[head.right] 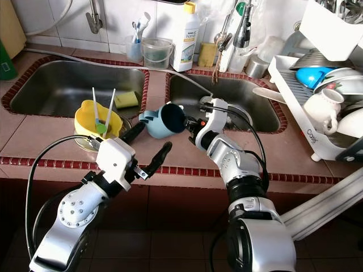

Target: Kitchen organization

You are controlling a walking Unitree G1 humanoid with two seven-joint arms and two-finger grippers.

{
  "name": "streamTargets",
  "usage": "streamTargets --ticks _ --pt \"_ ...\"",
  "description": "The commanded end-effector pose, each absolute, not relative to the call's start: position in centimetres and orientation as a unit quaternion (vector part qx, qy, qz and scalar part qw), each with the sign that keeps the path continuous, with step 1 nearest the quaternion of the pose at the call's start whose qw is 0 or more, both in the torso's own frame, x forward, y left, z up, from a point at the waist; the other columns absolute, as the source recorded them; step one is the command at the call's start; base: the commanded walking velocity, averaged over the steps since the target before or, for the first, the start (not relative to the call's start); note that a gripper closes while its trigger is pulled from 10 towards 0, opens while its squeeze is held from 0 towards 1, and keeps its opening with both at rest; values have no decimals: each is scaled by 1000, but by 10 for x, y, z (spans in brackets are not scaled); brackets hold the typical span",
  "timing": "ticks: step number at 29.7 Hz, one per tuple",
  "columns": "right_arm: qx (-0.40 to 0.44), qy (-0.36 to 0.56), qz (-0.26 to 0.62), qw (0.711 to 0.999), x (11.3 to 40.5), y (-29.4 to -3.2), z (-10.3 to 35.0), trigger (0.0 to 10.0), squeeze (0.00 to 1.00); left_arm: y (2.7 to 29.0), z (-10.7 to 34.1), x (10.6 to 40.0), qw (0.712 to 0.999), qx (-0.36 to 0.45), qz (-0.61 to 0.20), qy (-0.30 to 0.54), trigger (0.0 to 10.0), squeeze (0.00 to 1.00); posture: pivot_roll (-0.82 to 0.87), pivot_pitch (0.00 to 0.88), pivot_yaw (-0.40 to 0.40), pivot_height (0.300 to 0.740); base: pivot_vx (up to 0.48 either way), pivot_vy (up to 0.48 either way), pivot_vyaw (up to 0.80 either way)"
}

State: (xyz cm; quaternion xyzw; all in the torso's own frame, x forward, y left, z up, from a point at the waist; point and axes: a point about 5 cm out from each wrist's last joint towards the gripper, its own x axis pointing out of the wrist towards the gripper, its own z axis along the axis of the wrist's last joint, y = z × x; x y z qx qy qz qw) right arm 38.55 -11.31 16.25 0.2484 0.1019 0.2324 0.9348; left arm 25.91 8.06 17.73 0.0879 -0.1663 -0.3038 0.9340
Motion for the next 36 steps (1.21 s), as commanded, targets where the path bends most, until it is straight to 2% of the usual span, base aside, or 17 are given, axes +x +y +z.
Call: streamTargets --ticks 1,12,13,14,15,16,17,26,36 --pt "240 63 223 943 386 -121 174 0 0 80 181 259 934 80 -304 -170 10000 0 -116 85 -122 740 0 0 0" --pt "233 -46 197 951 379 -133 200 0 0 91 181 267 944 65 -279 -164 10000 0 -102 77 -132 740 0 0 0" --pt "225 -65 188 954 377 -135 205 471 0 93 183 270 946 59 -273 -166 10000 0 -102 73 -132 740 0 0 0" --pt "220 -73 184 955 377 -136 207 3490 0 95 184 272 947 57 -269 -166 10000 0 -101 72 -132 740 0 0 0" --pt "216 -79 182 956 376 -137 208 3490 0 95 184 273 948 56 -266 -166 10000 0 -101 72 -132 740 0 0 0" --pt "205 -91 180 958 375 -138 211 4941 0 96 185 275 948 55 -264 -168 10000 0 -101 72 -132 740 0 0 0" --pt "191 -108 174 960 372 -141 214 9843 0 99 187 277 949 55 -258 -170 10000 0 -98 63 -135 740 0 0 0" --pt "109 -169 116 973 361 -152 220 10000 0 108 191 290 961 27 -219 -165 10000 0 -105 36 -125 740 0 0 0" --pt "26 -221 76 972 348 -155 225 10000 0 140 193 313 980 11 -143 -135 10000 0 -123 30 -106 740 0 0 0"
